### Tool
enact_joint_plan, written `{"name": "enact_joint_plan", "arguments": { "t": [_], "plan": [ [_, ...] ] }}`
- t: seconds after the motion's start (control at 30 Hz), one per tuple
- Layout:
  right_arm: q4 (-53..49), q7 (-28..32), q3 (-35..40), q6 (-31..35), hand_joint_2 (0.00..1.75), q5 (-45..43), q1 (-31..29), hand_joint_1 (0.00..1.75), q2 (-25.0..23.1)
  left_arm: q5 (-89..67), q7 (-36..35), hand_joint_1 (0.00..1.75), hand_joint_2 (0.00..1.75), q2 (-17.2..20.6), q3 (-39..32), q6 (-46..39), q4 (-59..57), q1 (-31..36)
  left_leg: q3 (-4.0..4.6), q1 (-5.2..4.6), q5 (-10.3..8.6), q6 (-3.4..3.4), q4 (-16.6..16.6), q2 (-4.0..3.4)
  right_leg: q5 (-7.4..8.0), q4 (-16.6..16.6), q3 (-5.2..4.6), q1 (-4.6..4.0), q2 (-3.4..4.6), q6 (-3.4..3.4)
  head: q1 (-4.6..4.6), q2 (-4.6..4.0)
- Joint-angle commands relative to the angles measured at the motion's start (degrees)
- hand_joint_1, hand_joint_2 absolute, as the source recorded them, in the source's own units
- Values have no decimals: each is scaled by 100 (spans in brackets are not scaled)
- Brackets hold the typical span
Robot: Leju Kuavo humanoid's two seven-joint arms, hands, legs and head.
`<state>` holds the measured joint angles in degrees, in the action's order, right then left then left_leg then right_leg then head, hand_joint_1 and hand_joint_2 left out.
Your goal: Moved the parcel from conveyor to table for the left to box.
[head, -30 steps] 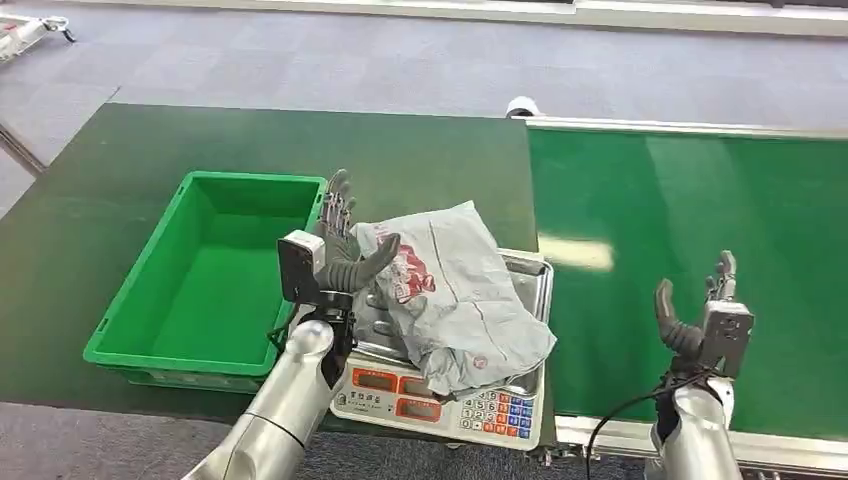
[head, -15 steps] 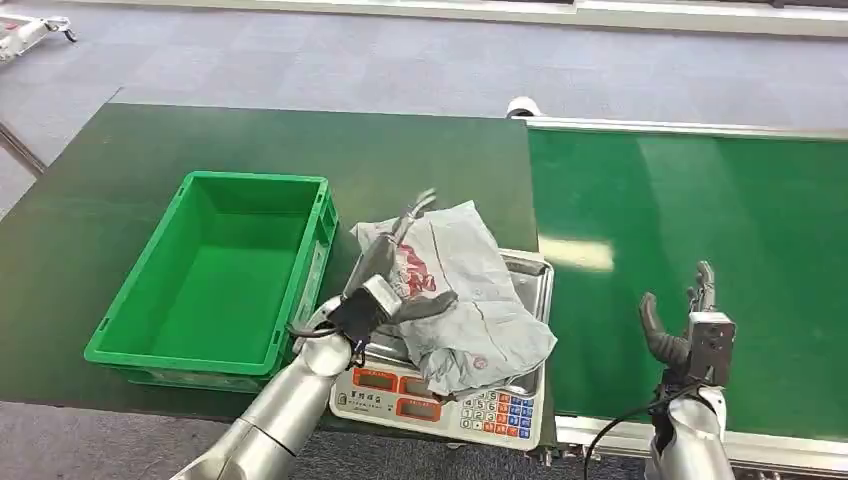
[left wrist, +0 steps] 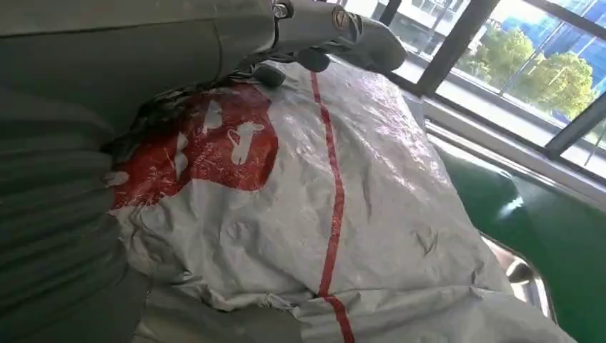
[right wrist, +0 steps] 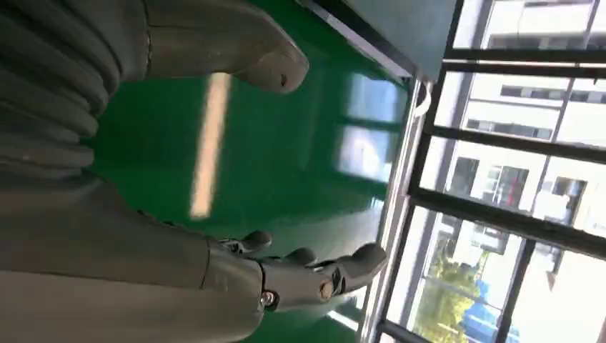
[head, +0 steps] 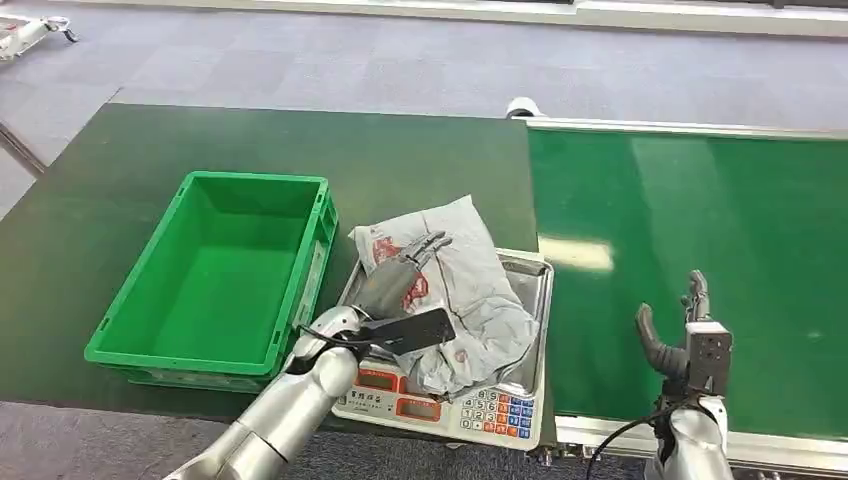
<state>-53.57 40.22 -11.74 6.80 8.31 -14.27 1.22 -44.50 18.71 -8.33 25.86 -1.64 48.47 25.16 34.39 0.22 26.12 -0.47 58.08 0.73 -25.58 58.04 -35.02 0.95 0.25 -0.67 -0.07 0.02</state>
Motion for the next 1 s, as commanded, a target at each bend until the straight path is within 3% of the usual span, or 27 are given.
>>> {"name": "enact_joint_plan", "arguments": {
  "t": [0.03, 0.53, 0.6, 0.63, 0.77, 0.8, 0.87, 0.9, 0.97, 1.0],
  "plan": [
    [37, -22, -359, -93, 175, 80, -51, 0, -89, -422, -126, 175, 175, 300, -255, 482, 614, -619, -22, 1, 6, -1, -10, -22, 0, -10, 15, -2, 16, 5, 0, 0],
    [-57, -22, -512, -243, 175, 323, 20, 0, -159, -209, 620, 175, 175, 261, -326, 836, 1548, -1224, -27, 0, 7, -1, -15, -18, -3, -14, 24, -2, 11, 6, 0, 0],
    [-126, -22, -512, -281, 175, 335, 45, 0, -180, -148, 961, 175, 175, 236, -417, 568, 1736, -1279, -14, 0, 5, 0, -7, -11, -3, -6, 12, -1, 6, 4, 0, 0],
    [-189, -22, -496, -296, 175, 347, 55, 0, -213, 240, 1647, 175, 175, 100, -720, -66, 2094, -1361, -24, 0, 6, -1, -14, -17, -3, -11, 20, -1, 10, 6, 0, 0],
    [-196, -22, -442, -296, 175, 356, 13, 0, -267, 933, 2129, 175, 175, -49, -1079, -769, 2806, -1491, 0, 3, 7, -1, 2, -16, -3, 0, -4, -5, 11, 5, 0, 0],
    [-199, -22, -434, -281, 175, 364, 14, 0, -286, 953, 2129, 175, 175, -18, -1090, -767, 2828, -1491, -13, 3, 10, -2, -4, -22, -5, -6, 9, -6, 12, 7, -2, 0],
    [-199, -22, -370, -264, 175, 336, 11, 0, -298, 1825, 2129, 175, 175, 224, -744, -1795, 3470, -1547, -4, 1, 5, -1, -3, -16, -3, -2, -2, -2, 9, 5, 0, 0],
    [-199, -22, -370, -264, 175, 336, 11, 0, -298, 1825, 2129, 175, 175, 224, -744, -1795, 3470, -1547, -9, 6, 9, -3, -3, -23, -4, -5, 3, -8, 14, 8, 0, 0],
    [-156, -22, -298, -203, 175, 286, -26, 0, -320, 2560, 2129, 175, 175, 500, -390, -3140, 3871, -1501, 3, 5, 5, -2, 0, -14, -3, 0, -7, -6, 8, 5, -2, 0],
    [-156, -22, -298, -203, 175, 286, -26, 0, -320, 2560, 2129, 175, 175, 500, -390, -3140, 3871, -1501, -7, 6, 7, -3, -3, -20, -3, -4, 2, -8, 11, 7, 0, 0]
  ]
}}
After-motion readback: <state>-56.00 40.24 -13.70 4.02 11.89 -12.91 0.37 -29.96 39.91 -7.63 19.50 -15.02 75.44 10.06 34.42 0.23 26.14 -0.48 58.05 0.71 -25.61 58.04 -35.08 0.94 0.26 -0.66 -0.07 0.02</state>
